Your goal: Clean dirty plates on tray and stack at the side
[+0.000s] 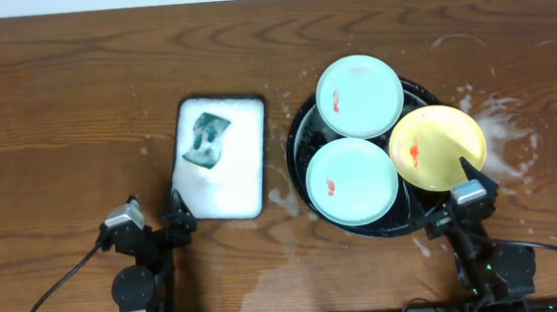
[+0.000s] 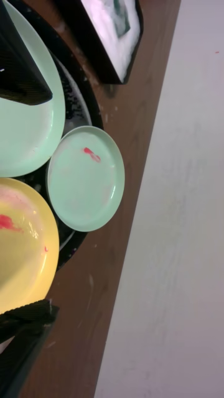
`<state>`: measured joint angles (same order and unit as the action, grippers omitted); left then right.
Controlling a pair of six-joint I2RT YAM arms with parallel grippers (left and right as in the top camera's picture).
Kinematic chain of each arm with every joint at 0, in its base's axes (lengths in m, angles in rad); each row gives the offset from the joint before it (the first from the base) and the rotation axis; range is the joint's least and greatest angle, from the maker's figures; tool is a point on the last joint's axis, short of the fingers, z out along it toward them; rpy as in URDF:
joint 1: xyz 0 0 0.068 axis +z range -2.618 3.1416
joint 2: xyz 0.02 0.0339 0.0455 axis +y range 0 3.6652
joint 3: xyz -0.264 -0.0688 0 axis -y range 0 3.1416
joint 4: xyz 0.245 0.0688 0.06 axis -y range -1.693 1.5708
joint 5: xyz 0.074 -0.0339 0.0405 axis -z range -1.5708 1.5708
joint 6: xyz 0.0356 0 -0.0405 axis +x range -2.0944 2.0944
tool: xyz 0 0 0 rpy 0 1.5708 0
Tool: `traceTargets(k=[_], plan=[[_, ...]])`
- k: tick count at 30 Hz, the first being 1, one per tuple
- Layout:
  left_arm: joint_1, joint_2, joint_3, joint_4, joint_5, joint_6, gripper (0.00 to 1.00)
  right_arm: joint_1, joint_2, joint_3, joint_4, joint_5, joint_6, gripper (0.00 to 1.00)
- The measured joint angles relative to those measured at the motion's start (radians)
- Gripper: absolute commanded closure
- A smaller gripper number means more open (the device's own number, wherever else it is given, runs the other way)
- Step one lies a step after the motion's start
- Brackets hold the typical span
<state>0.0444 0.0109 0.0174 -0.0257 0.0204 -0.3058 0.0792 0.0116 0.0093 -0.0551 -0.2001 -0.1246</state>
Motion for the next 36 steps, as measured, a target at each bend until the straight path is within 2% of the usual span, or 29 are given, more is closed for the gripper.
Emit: traceTargets(k=[28,36], plan=[[0.0,0.0,0.0,0.014,0.0,0.0,0.19,0.0,0.0,0.0,0.0,0.0,0.0,0.01],[0.0,0.0,0.0,0.019,0.072,-0.005,0.18,0.0,0.0,0.0,0.005,-0.002,0.003,0.01]])
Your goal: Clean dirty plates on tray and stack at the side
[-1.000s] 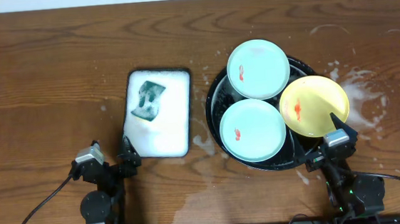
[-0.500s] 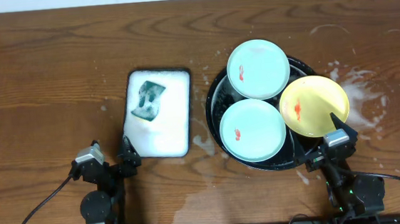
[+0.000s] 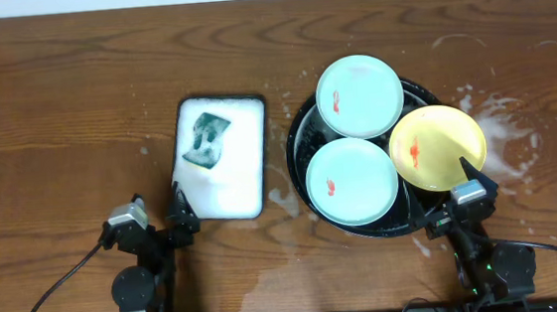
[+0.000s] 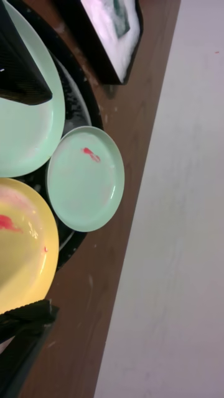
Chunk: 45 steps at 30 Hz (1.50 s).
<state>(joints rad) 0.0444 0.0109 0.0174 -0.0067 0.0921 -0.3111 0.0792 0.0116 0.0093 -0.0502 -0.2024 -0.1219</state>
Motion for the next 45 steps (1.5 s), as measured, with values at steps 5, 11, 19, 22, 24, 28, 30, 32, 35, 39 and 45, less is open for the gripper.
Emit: traceTargets(k=[5,11,19,22,24,28,30,32,35,39,45], plan=[[0.0,0.003,0.005,0.007,0.067,-0.003,0.18,0.0,0.0,0.007,0.051,-0.051,0.05,0.01],[0.0,0.16,0.193,-0.11,0.113,-0.003,0.19,0.0,0.07,0.189,-0.094,-0.078,0.09,0.01],[0.0,0.668,0.76,-0.478,0.257,-0.005,0.19,0.0,0.498,0.751,-0.543,-0.09,0.131,0.01],[-0.003,0.855,0.977,-0.692,0.308,-0.004,0.19,0.0,0.705,0.97,-0.751,-0.091,0.165,0.01],[-0.014,0.963,1.079,-0.8,0.327,0.0,0.18,0.0,0.834,1.085,-0.842,-0.091,0.179,0.01],[-0.031,1.094,1.165,-0.901,0.358,0.001,0.19,0.0,1.032,1.196,-0.874,-0.112,0.212,0.01],[-0.033,1.129,1.169,-0.944,0.392,0.0,0.19,0.0,1.098,1.202,-0.887,-0.151,0.227,0.01],[-0.044,1.154,1.169,-0.972,0.419,0.007,0.19,0.0,1.155,1.202,-0.921,-0.18,0.237,0.12],[-0.108,1.186,1.17,-1.032,0.43,0.046,0.2,0.0,1.234,1.201,-0.982,-0.18,0.265,0.15],[-0.258,1.221,1.17,-1.068,0.358,0.073,0.2,0.0,1.328,1.164,-1.041,-0.127,0.308,0.26],[-0.463,1.248,1.171,-1.05,0.161,0.084,0.21,0.012,1.395,1.007,-1.007,-0.09,0.355,0.37]])
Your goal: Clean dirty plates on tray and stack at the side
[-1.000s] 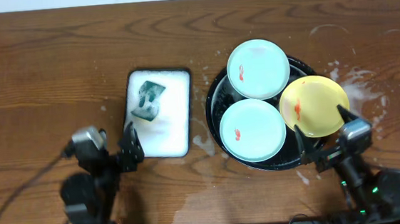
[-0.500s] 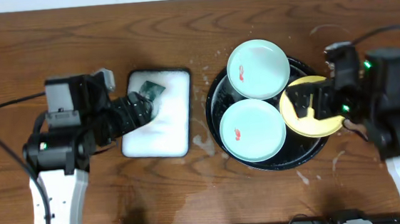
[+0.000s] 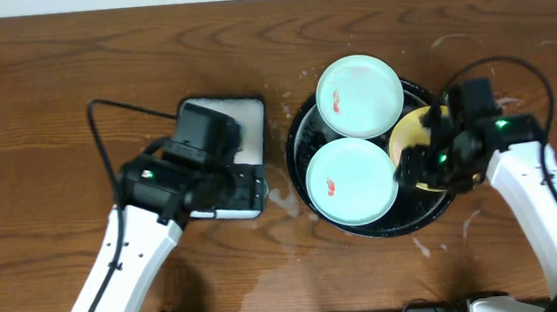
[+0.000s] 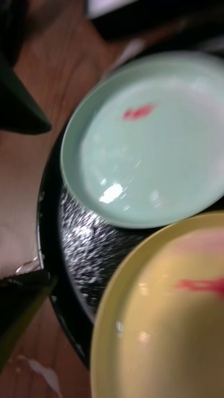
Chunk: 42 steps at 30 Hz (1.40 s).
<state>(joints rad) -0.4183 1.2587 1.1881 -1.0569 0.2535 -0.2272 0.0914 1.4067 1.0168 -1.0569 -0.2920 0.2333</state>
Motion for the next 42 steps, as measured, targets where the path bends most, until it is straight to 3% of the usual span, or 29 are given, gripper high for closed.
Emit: traceTargets(k=[11,15,19,26,30,34,39,42], plan=[[-0.017,0.01,0.0,0.065,-0.111,-0.018,0.21,0.057,0.001,-0.309,0.399,0.014,0.074,0.58],[0.022,0.01,0.0,0.058,-0.119,-0.026,0.2,0.063,0.001,-0.352,0.479,0.016,0.09,0.57],[0.102,0.01,0.0,0.059,-0.127,-0.031,0.21,0.063,0.001,-0.353,0.489,0.012,0.099,0.5],[0.202,0.117,0.0,0.182,-0.158,0.002,0.23,0.063,0.001,-0.353,0.471,0.008,0.098,0.44],[0.201,0.26,0.0,0.262,-0.206,0.049,0.28,0.063,0.001,-0.353,0.47,0.008,0.096,0.44],[0.218,0.422,0.0,0.367,-0.27,0.074,0.4,0.063,0.001,-0.353,0.463,0.008,0.096,0.43],[0.241,0.565,0.0,0.476,-0.301,0.124,0.43,0.063,0.001,-0.353,0.462,0.007,0.096,0.44],[0.245,0.62,0.0,0.508,-0.305,0.158,0.58,0.063,0.001,-0.353,0.46,0.004,0.096,0.44]])
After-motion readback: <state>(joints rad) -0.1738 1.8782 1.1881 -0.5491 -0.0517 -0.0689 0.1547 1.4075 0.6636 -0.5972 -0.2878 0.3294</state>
